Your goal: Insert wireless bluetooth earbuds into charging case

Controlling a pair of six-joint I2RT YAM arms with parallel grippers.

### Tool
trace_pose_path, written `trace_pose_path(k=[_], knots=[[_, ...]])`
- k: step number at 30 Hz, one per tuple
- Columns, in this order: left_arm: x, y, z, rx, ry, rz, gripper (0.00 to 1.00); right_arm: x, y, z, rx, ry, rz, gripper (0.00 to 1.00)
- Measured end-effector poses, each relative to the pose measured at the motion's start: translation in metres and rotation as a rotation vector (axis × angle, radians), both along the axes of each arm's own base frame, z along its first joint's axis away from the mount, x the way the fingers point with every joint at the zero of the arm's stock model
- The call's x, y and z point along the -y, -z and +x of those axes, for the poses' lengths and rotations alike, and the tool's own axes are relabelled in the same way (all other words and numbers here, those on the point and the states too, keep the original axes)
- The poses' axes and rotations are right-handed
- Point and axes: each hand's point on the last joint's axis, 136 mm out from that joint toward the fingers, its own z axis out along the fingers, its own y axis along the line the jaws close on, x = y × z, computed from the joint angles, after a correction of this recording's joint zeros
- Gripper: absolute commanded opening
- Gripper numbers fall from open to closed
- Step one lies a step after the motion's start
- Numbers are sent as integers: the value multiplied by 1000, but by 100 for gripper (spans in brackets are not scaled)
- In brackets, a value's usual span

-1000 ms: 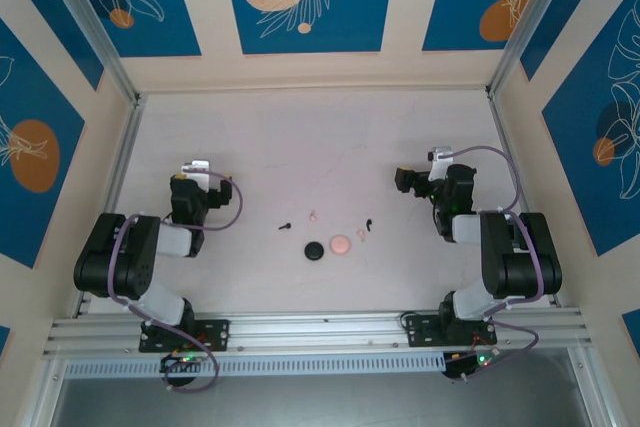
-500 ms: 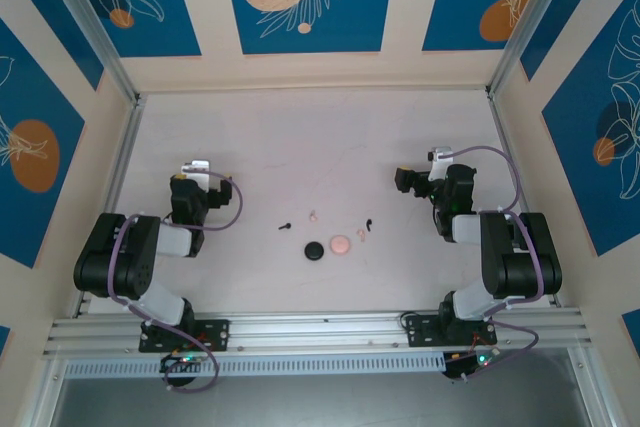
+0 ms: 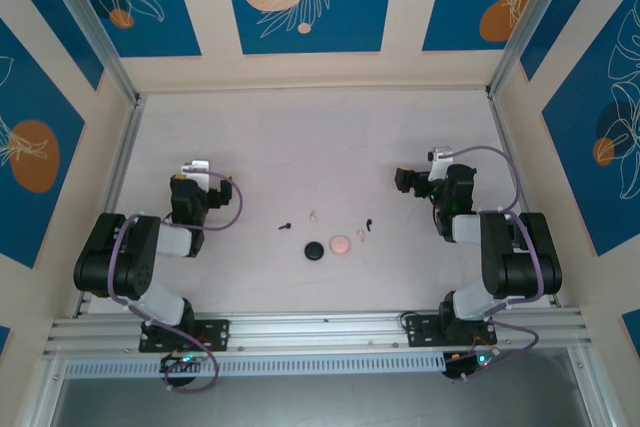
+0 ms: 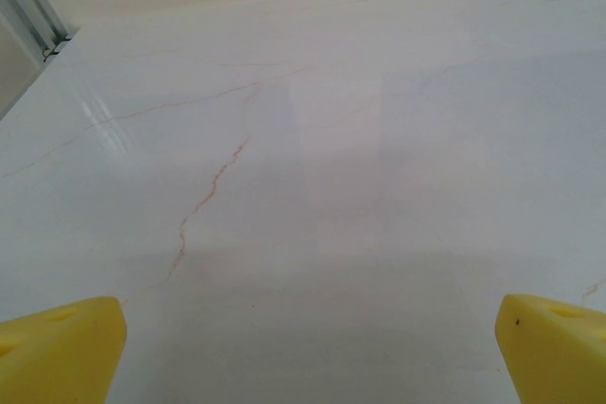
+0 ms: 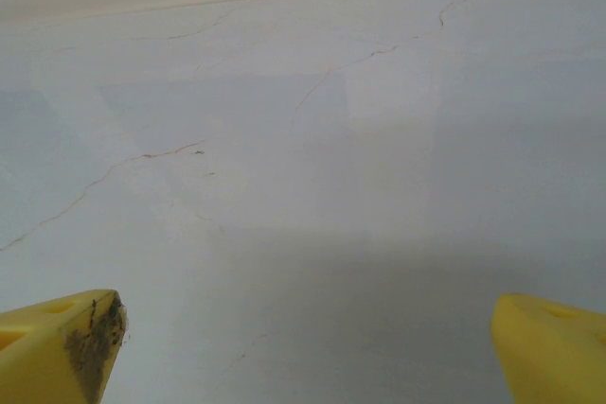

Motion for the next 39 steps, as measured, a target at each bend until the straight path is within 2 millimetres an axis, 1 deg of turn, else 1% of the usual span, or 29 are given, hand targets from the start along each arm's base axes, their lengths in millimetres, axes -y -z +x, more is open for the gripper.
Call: trace_pose_path(k=[14, 19, 22, 24, 25, 26, 27, 29, 30, 32, 34, 36, 38, 39], knots=[[2, 2, 0, -7, 10, -3, 100, 0, 0, 0, 0, 0, 0, 99], [6, 2, 0, -12, 34, -8, 100, -1, 0, 0, -2, -2, -1, 99], [11, 3, 0, -18, 62, -13, 100, -2, 3, -2, -56, 6, -12, 99], [13, 3, -2, -27, 76, -12, 100, -2, -8, 2, -92, 14, -15, 99], [13, 0, -3, -27, 78, -11, 100, -4, -19, 5, -98, 14, -17, 99], [13, -5, -4, -23, 78, -11, 99, -5, -36, 10, -95, 15, -18, 99], [13, -10, -5, -18, 79, -11, 97, -7, -49, 12, -96, 13, -20, 99], [14, -26, -3, -10, 83, -8, 93, -16, -83, 16, -93, -3, -22, 99], [14, -35, 0, -4, 82, -14, 91, -22, -95, 16, -98, -17, -24, 99], [15, -55, 6, -7, 72, -45, 86, -37, -113, 12, -135, -46, -20, 99], [18, -75, 11, -5, 66, -90, 84, -54, -120, 3, -202, -75, -10, 99], [25, -92, 13, -13, 70, -137, 83, -70, -120, -12, -291, -103, 4, 99], [39, -103, 12, -46, 91, -165, 83, -87, -116, -28, -392, -132, 17, 99], [47, -104, 10, -69, 105, -173, 83, -93, -113, -35, -438, -143, 18, 99]])
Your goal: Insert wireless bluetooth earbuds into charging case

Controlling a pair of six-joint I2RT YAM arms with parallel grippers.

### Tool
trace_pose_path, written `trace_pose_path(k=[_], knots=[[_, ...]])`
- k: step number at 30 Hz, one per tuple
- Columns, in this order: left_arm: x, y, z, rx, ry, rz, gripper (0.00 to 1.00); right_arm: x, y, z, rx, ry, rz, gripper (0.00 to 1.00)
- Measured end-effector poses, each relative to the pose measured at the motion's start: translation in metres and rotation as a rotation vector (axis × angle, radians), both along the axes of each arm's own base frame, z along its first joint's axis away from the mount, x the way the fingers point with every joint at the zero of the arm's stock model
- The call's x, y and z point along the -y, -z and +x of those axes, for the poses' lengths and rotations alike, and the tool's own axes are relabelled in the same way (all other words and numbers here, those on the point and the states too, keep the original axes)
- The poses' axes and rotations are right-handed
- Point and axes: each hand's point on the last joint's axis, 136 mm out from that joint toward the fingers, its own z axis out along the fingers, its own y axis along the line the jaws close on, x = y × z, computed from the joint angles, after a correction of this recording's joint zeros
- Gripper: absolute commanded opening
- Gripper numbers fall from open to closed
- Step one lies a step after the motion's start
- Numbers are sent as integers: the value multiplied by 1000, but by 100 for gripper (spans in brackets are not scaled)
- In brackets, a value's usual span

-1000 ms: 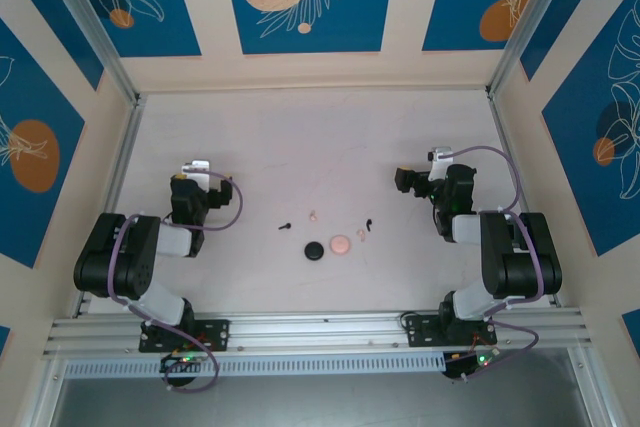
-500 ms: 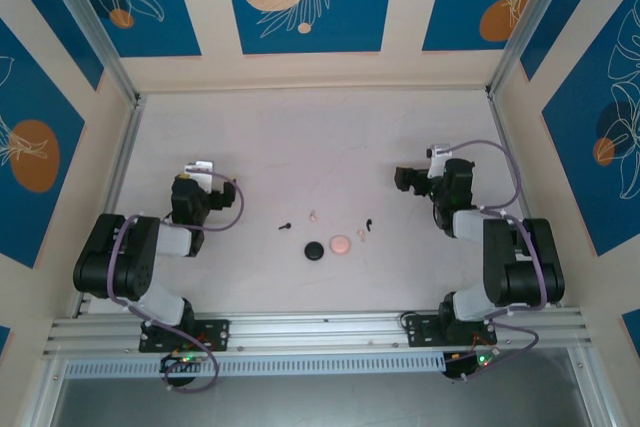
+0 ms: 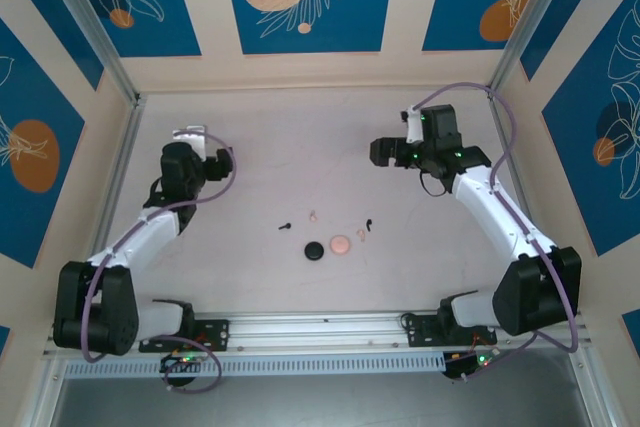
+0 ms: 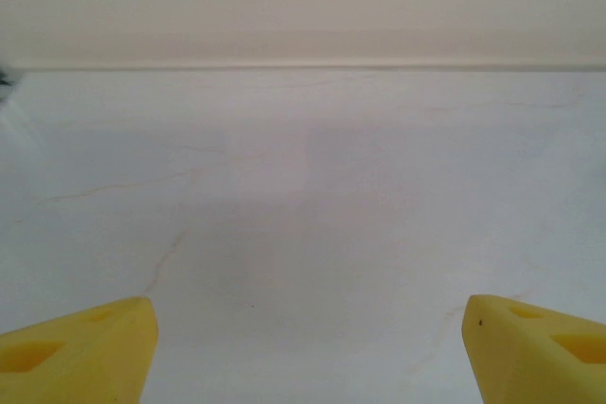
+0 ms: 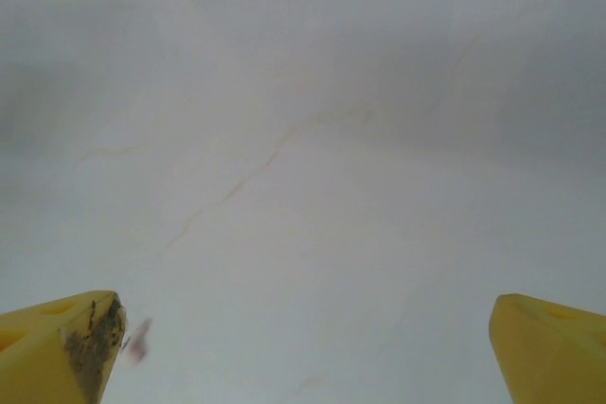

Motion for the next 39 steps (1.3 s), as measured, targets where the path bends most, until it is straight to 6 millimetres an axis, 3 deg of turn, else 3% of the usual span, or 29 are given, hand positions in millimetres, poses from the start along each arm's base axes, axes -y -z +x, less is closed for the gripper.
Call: trace_pose_path(k=[6, 9, 13, 16, 23, 39], knots=[[58, 7, -26, -203, 127, 1, 80, -47, 42, -57, -332, -60, -51, 100], [83, 23, -45, -320, 187, 17, 77, -65, 65, -87, -480, -66, -84, 91], [99, 64, -77, -516, 226, 45, 72, -86, 90, -120, -646, -56, -100, 78], [99, 85, -95, -610, 220, 60, 72, -95, 106, -134, -738, -40, -118, 76], [89, 108, -120, -720, 181, 66, 72, -106, 136, -145, -869, 12, -157, 71], [87, 113, -125, -744, 160, 56, 72, -113, 171, -148, -970, 37, -205, 71]])
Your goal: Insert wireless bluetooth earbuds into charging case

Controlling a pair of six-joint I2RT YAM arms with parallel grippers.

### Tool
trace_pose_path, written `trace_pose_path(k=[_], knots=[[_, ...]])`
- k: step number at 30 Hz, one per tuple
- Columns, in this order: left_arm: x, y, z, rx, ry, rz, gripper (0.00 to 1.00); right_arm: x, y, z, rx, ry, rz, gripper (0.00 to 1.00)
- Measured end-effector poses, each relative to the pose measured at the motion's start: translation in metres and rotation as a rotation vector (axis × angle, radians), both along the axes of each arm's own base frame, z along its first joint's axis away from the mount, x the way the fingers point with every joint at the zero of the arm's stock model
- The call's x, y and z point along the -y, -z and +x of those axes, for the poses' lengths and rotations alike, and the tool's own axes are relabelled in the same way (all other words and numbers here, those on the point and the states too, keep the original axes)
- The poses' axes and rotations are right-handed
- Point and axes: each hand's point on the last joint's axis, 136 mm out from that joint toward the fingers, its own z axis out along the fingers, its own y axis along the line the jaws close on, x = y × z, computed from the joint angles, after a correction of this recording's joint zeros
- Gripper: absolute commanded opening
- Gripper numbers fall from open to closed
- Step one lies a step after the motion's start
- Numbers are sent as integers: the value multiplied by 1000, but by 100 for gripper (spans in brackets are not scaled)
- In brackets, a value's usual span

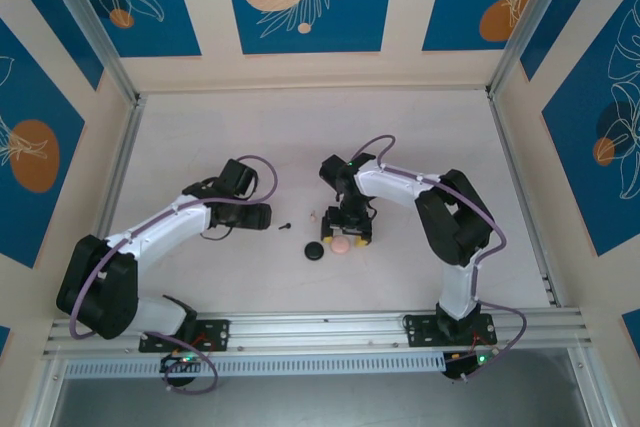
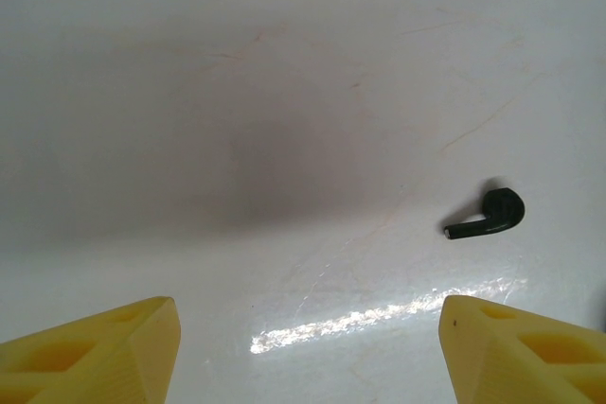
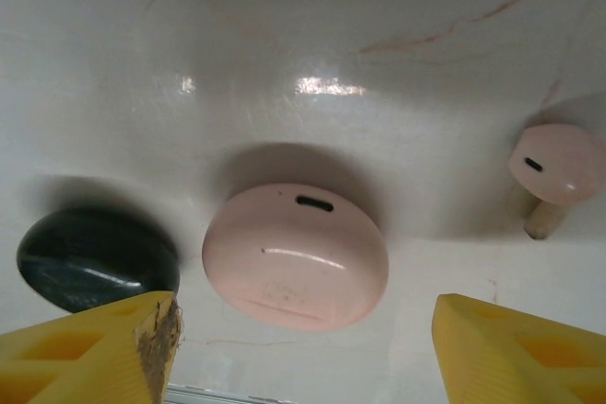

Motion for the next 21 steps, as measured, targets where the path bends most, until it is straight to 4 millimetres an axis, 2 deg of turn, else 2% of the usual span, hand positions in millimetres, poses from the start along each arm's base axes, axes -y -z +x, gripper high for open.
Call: trace_pose_path(k=[8, 18, 21], knots=[[-1, 4, -3, -11, -2, 0, 72, -5, 10, 1, -16, 0, 9, 65], [2, 4, -4, -18, 6, -14, 71, -7, 16, 2, -19, 0, 14, 64], [3, 4, -5, -19, 7, -16, 71, -7, 16, 2, -22, -1, 11, 58]])
